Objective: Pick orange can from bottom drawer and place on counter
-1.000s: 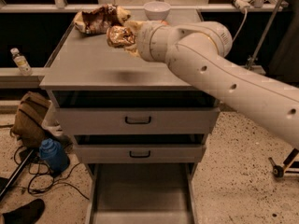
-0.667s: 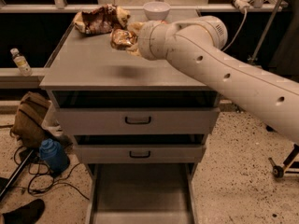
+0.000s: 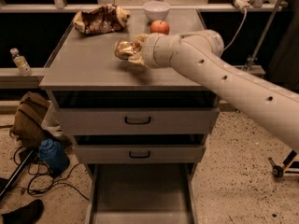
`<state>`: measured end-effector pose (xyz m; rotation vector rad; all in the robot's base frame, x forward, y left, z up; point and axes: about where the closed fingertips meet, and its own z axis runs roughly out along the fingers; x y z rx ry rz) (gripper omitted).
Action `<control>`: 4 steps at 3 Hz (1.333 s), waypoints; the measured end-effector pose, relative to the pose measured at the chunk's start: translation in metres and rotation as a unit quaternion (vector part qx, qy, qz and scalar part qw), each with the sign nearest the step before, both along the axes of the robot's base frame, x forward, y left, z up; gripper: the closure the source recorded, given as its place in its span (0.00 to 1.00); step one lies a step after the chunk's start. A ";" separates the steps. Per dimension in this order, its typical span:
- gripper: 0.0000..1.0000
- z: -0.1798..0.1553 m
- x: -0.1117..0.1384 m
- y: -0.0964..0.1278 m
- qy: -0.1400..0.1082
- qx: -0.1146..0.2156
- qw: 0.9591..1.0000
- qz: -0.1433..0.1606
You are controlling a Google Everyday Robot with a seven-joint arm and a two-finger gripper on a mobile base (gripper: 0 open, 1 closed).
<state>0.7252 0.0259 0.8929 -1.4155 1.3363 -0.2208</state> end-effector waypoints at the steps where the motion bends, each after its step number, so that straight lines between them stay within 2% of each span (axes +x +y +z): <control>1: 1.00 -0.028 -0.003 -0.007 0.019 0.036 0.999 -0.005; 2: 1.00 -0.027 -0.002 -0.008 0.021 0.039 0.999 -0.005; 3: 0.81 -0.027 -0.002 -0.008 0.021 0.039 0.999 -0.005; 4: 0.57 -0.028 -0.002 -0.008 0.021 0.039 0.999 -0.005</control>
Offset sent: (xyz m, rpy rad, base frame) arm -0.0012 -0.0131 -0.0602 0.1323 0.1064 -0.0207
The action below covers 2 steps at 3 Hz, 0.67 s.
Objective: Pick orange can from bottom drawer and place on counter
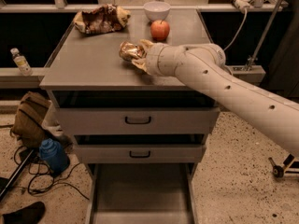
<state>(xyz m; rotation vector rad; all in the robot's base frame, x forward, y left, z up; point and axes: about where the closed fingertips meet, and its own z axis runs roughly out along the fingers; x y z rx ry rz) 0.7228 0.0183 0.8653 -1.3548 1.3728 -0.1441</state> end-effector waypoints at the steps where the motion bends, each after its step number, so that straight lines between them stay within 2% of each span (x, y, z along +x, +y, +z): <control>1: 0.34 0.000 0.000 0.000 0.000 0.000 1.000 0.000; 2: 0.12 0.000 0.000 0.000 0.000 0.000 1.000 0.000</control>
Offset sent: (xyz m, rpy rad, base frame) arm 0.0000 0.0000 0.0000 0.0000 0.0000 0.0000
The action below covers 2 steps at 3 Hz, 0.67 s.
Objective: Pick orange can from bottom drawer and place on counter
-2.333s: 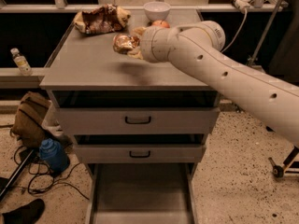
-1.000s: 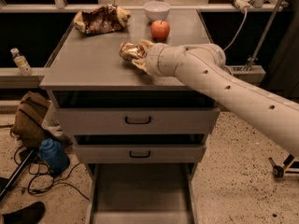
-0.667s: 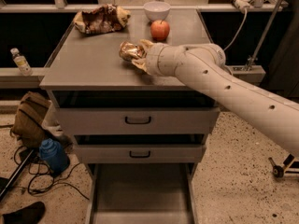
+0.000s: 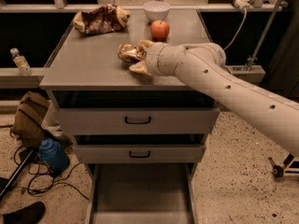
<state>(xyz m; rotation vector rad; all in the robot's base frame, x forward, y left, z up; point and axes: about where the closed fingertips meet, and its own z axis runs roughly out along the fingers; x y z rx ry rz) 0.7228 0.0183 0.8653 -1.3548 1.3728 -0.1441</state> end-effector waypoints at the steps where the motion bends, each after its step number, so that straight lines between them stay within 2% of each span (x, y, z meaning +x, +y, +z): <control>1: 0.00 0.000 0.000 0.000 0.000 0.000 1.000 0.000; 2: 0.00 0.001 0.000 0.000 0.000 0.000 1.000 0.000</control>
Offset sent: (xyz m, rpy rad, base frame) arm 0.0000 0.0000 0.0000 0.0000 0.0000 0.0000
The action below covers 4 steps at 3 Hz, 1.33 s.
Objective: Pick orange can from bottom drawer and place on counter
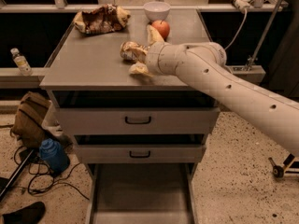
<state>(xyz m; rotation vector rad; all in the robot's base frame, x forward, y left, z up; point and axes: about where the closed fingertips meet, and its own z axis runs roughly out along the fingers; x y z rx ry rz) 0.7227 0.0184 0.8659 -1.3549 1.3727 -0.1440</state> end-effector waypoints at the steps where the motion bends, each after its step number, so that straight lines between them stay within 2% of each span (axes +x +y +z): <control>1: 0.00 0.007 0.000 0.000 0.000 0.000 1.000 0.000; 2: 0.00 0.039 -0.041 -0.010 -0.010 -0.013 1.000 -0.008; 3: 0.00 0.091 -0.124 -0.006 -0.032 -0.025 0.999 -0.020; 4: 0.00 0.142 -0.206 0.055 -0.078 -0.020 0.997 -0.001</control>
Offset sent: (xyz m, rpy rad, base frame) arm -0.1589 -0.1032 0.1728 -0.1939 -0.1675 -0.1522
